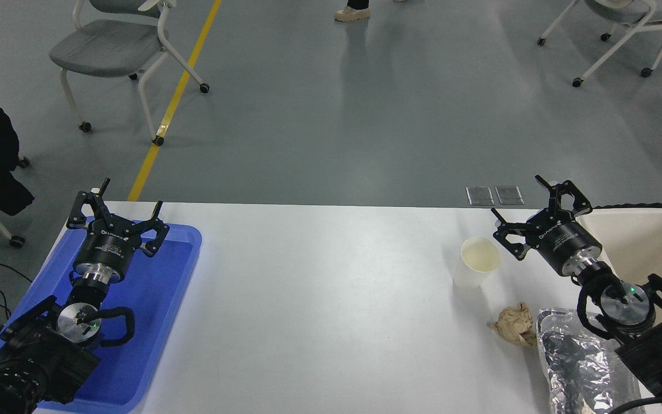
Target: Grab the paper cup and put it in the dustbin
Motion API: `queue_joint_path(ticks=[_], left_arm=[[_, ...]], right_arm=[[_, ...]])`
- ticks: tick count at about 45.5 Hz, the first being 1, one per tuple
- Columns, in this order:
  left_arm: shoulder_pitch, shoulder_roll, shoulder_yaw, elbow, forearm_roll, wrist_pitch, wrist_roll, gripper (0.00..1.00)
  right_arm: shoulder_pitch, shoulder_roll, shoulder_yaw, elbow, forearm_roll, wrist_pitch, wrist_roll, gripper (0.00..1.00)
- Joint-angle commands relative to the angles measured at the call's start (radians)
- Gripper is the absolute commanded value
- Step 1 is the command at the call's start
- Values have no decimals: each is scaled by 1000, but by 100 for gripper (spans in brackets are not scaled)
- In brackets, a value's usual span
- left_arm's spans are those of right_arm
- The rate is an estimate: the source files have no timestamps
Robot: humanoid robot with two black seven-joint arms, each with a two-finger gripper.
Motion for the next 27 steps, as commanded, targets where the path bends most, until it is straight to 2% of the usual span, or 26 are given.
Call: queue_joint_path(ticks=[1,14,21,27], left_arm=[[0,0,1,1,0,0,2,100],[0,1,1,1,0,0,0,100],[0,1,1,1,0,0,0,100],[0,1,1,-2,0,0,0,100]], right_arm=[[2,-1,-1,1,0,1,-1,100],[20,-2,-8,2,-8,1,-1,100],[52,-15,-9,5,-93,1,-4,100],[100,-85,-12,30,-153,1,-8,100]])
